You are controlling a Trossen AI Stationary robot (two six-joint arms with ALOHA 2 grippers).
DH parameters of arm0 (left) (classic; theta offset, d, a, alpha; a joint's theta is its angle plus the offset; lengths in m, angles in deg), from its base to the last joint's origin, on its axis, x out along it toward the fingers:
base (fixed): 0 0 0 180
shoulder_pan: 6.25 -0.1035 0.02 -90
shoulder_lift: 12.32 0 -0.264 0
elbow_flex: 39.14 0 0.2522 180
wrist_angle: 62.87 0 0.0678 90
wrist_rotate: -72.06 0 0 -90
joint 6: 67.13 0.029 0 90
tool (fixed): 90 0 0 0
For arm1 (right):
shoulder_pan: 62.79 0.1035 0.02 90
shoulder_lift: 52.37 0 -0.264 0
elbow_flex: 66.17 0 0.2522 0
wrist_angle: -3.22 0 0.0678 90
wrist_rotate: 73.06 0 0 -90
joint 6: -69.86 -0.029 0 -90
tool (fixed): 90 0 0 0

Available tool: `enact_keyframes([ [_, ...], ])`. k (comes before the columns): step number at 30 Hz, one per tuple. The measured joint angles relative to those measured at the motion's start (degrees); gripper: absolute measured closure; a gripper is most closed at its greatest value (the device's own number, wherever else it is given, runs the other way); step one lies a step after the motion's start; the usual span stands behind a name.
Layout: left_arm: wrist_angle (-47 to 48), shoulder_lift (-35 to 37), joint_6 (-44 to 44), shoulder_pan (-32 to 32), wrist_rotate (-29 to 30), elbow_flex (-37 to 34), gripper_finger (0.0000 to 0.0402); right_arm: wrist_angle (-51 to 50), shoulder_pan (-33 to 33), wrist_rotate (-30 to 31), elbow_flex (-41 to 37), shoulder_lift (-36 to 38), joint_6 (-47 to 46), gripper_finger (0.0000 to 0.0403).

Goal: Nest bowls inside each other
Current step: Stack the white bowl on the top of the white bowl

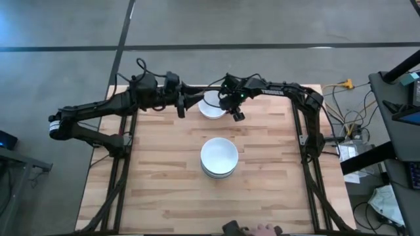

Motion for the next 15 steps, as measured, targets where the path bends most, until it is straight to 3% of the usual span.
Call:
enact_keyframes([
  [7, 3.96, 0.38, -0.18, 0.02, -3.77, 0.0, 0.0224, -1.79, 0.34, 0.47, 0.39, 0.21, -2.96, 0.0385],
  [15, 8.6, 2.93, 0.48, 0.02, -7.55, -0.08, 0.0224, -8.21, 1.13, 0.64, 3.53, 0.79, -10.65, 0.0393],
])
